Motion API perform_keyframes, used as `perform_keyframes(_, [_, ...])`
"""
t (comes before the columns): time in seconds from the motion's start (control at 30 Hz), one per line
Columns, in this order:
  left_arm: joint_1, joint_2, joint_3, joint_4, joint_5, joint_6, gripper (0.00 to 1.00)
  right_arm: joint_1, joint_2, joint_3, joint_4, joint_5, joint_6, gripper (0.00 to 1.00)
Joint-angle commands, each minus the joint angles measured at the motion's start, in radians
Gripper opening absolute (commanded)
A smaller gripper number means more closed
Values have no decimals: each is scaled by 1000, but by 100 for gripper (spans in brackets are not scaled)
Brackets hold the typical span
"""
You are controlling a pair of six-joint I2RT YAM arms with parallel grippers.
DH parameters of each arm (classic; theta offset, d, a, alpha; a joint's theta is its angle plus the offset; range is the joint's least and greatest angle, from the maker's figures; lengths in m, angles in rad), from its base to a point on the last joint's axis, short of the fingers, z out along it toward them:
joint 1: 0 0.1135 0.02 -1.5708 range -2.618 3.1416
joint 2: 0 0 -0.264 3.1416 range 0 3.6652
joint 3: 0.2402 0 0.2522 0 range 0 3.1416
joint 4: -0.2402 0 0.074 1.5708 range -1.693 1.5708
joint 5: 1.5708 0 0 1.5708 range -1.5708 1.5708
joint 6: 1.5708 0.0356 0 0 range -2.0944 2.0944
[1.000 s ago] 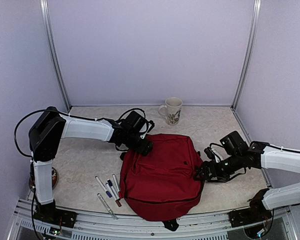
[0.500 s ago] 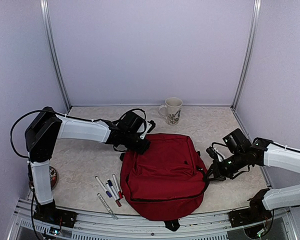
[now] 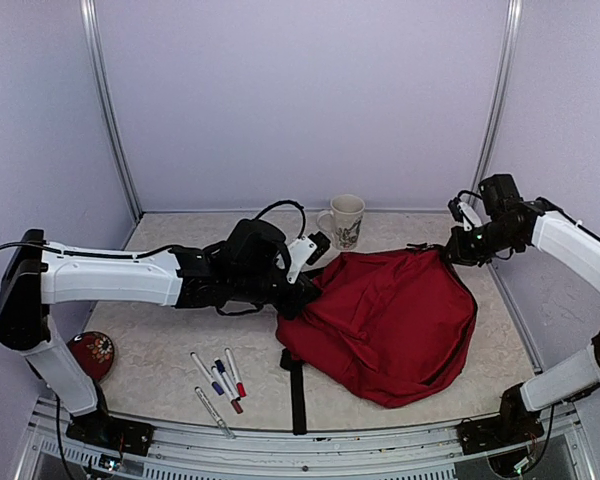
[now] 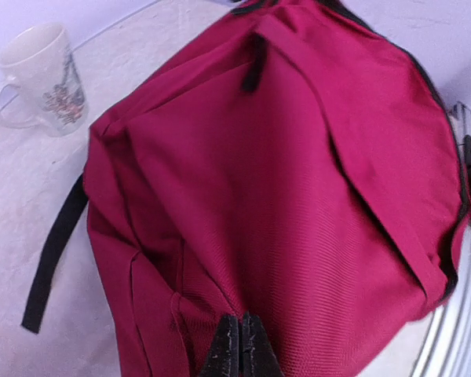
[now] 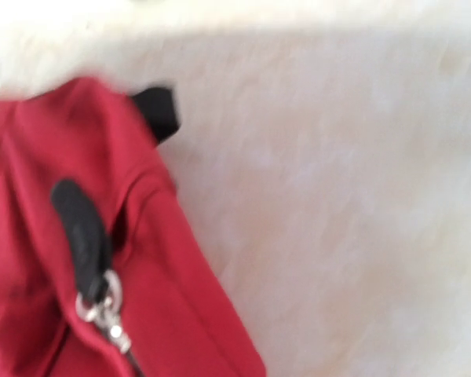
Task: Pack the student bag
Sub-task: Rotate the student bag at the center of the board.
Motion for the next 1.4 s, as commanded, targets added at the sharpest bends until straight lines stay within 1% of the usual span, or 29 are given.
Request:
perform_keyframes(0.0, [-101, -117, -29, 177, 64, -48, 0, -60, 104, 195, 79, 93, -73, 0])
perform_keyframes(0.13, [-216, -84, -67, 261, 49, -53, 0, -60, 245, 321, 112, 21, -68, 0])
perform_keyframes(0.3, [-320, 34, -18, 274, 93, -61, 0, -38, 373, 428, 128, -63, -50, 0])
perform_keyframes(0.47, [-399, 116, 60, 282, 121, -30, 0, 47, 436, 427, 161, -94, -58, 0])
perform_keyframes(0.5, [-407, 128, 80, 275, 129, -23, 4, 64, 446, 423, 157, -101, -62, 2])
perform_keyframes(0.53, [-413, 136, 103, 267, 139, -16, 14, 79, 452, 418, 150, -98, -69, 7])
perform_keyframes(0.57, [-415, 137, 116, 258, 138, -10, 39, 91, 454, 414, 141, -83, -77, 19])
perform_keyframes(0.6, [-415, 136, 125, 247, 132, -5, 59, 99, 451, 411, 128, -58, -82, 31])
perform_keyframes(0.63, [-413, 128, 130, 236, 123, -3, 73, 102, 444, 404, 115, -32, -84, 41])
perform_keyframes(0.67, [-408, 116, 136, 221, 110, -1, 83, 100, 434, 398, 104, 5, -84, 50])
perform_keyframes(0.73, [-385, 85, 142, 187, 101, -1, 98, 95, 411, 384, 76, 85, -97, 62])
perform_keyframes(0.8, [-340, 54, 146, 152, 89, -16, 99, 85, 385, 377, 36, 156, -108, 74])
perform_keyframes(0.9, [-213, 29, 135, 105, 74, -96, 99, 55, 313, 326, -9, 229, -102, 97])
perform_keyframes(0.93, [-161, 35, 135, 85, 73, -128, 99, 43, 282, 290, -13, 237, -93, 100])
perform_keyframes(1.03, [-13, 106, 181, -19, 55, -209, 99, 20, 172, 126, 4, 242, -26, 100])
perform_keyframes(1.13, [75, 225, 231, -71, 65, -209, 99, 19, 93, -35, 2, 269, 36, 100])
perform_keyframes(1.23, [108, 319, 265, -79, 96, -172, 99, 19, 60, -166, -9, 305, 86, 100])
perform_keyframes(1.37, [112, 446, 344, -85, 129, -105, 99, 19, 60, -306, 73, 246, 132, 100])
